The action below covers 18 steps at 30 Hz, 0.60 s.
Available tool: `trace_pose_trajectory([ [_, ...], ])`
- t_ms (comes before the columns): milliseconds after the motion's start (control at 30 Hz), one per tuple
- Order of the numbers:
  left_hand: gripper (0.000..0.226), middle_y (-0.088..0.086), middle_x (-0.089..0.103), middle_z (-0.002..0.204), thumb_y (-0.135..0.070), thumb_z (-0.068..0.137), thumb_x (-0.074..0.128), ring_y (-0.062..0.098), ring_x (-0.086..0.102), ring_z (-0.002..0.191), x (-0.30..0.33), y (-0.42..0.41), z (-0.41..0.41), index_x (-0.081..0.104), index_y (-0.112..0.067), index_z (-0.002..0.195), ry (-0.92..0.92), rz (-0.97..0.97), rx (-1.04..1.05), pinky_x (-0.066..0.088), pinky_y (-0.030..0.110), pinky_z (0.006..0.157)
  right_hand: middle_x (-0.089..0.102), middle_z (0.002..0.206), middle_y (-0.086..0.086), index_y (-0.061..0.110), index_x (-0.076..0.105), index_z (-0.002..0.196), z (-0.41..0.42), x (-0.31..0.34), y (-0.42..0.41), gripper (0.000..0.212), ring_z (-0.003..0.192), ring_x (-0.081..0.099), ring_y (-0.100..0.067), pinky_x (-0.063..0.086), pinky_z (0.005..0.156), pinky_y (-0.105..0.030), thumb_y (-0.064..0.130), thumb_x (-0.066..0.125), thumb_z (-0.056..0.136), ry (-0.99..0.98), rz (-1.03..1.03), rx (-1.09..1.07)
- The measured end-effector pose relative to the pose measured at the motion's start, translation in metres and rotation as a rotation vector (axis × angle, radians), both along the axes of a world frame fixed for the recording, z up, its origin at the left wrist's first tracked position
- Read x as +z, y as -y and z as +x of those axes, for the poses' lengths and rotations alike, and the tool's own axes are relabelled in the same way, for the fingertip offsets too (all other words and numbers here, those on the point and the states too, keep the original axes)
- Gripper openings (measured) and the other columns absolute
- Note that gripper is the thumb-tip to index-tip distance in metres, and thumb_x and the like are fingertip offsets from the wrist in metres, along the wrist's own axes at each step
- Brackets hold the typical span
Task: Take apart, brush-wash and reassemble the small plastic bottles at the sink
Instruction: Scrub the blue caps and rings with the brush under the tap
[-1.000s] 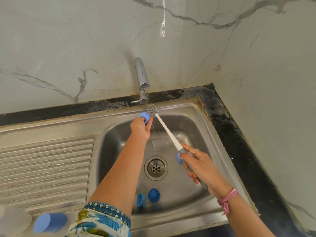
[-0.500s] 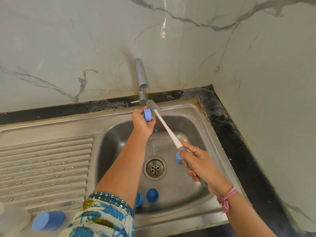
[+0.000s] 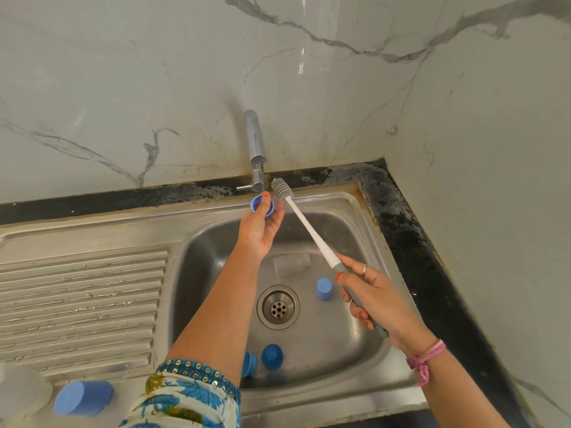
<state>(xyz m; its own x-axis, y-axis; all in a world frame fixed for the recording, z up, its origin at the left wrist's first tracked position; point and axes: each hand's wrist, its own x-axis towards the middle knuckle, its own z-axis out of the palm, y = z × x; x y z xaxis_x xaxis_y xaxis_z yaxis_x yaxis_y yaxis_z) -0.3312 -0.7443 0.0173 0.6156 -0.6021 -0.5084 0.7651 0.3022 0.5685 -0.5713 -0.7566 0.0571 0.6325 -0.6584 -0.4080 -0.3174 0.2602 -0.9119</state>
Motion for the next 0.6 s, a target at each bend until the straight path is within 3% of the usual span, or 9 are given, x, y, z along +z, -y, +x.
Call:
trace_pose_trajectory([
  [233,0.023,0.008,0.068,0.091,-0.033,0.093,0.061,0.015,0.067,0.078,0.002,0.001,-0.004,0.057,-0.013,0.102,0.008,-0.004,-0.037,0.055,0.024,0.070,0.050,0.061,0.000,0.039,0.055,0.129,0.005,0.000,0.004,0.036,0.044,0.034,-0.009,0.029,0.040,-0.024,0.021,0.054,0.097,-0.018,-0.074,0.044],
  [367,0.026,0.006,0.056,0.079,-0.035,0.093,0.061,0.011,0.051,0.063,0.004,0.008,-0.002,0.057,-0.009,0.095,-0.090,0.011,0.096,0.048,0.018,0.053,0.044,0.057,0.002,0.043,0.052,0.130,0.013,-0.007,0.000,0.038,0.043,0.038,-0.007,0.034,0.040,-0.024,0.025,0.054,0.096,-0.066,-0.198,0.098],
  [433,0.025,0.006,0.058,0.080,-0.033,0.095,0.059,0.013,0.053,0.063,0.003,0.011,0.005,0.057,-0.008,0.094,-0.152,-0.008,0.171,0.047,0.018,0.045,0.044,0.058,0.003,0.043,0.051,0.133,0.011,-0.013,-0.007,0.040,0.044,0.040,-0.006,0.038,0.043,-0.024,0.029,0.055,0.096,-0.105,-0.277,0.151],
  [600,0.021,0.005,0.060,0.084,-0.028,0.095,0.061,0.013,0.054,0.067,-0.004,0.012,0.007,0.060,-0.009,0.103,-0.178,0.111,0.122,0.048,0.019,0.046,0.044,0.056,0.006,0.036,0.053,0.134,0.009,-0.017,-0.008,0.040,0.045,0.041,-0.005,0.042,0.047,-0.025,0.029,0.055,0.095,-0.156,-0.331,0.159],
])
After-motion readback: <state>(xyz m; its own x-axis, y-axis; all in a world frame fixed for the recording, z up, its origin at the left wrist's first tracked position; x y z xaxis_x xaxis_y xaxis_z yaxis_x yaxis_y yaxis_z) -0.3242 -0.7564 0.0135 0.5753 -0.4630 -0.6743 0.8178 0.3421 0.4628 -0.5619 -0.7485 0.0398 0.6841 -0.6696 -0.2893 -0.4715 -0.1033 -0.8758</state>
